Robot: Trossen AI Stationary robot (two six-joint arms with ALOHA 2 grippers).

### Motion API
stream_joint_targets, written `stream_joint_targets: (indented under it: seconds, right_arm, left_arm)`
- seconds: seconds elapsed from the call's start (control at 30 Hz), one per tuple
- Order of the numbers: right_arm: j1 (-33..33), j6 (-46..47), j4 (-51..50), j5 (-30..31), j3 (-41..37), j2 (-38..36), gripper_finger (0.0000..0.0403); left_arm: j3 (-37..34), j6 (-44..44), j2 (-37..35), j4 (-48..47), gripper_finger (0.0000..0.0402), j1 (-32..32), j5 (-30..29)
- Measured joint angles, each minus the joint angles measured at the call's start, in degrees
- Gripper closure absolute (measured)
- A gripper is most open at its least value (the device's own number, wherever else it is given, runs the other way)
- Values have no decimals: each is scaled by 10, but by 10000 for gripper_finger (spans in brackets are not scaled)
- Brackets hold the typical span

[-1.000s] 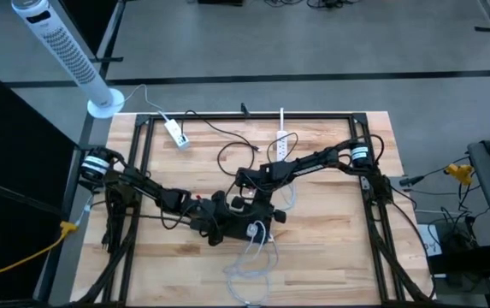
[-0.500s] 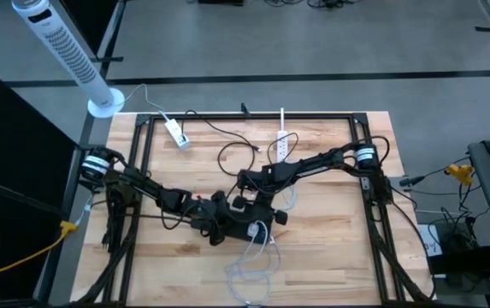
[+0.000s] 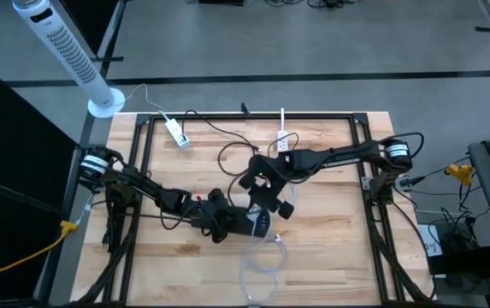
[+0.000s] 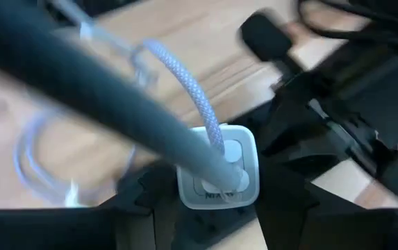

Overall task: Insert USB
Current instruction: Insert the white charger adapter into the black outlet

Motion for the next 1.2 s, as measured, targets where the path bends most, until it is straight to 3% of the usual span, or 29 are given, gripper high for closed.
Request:
stream_joint_targets:
  seconds: [0.1,0.17,0.27,0.37,0.5,0.73,1.0,1.2]
  right_arm:
    - [1,144,38,52,-7,-2,262]
    - [13,218,67,162,-25,0,262]
    - [35,339,105,393,-35,1,262]
    - [44,474,109,492,-35,-1,262]
    - [50,627,104,513,-36,0,262]
    - [50,841,74,599,-43,21,262]
    - [51,952,96,643,-37,89,262]
    - [42,988,91,661,12,136,262]
  left_arm:
    - [-1,-2,1,-7,377,2,-70]
    - [-2,5,1,-12,377,2,-99]
    - [-2,7,3,-26,377,2,-157]
    - [-2,-2,11,-34,377,3,-232]
    - [-2,-23,29,-34,377,7,-295]
    - [-1,-63,68,18,377,23,-331]
    - [-2,-27,71,39,377,25,-334]
    - [-2,-25,70,36,378,25,-321]
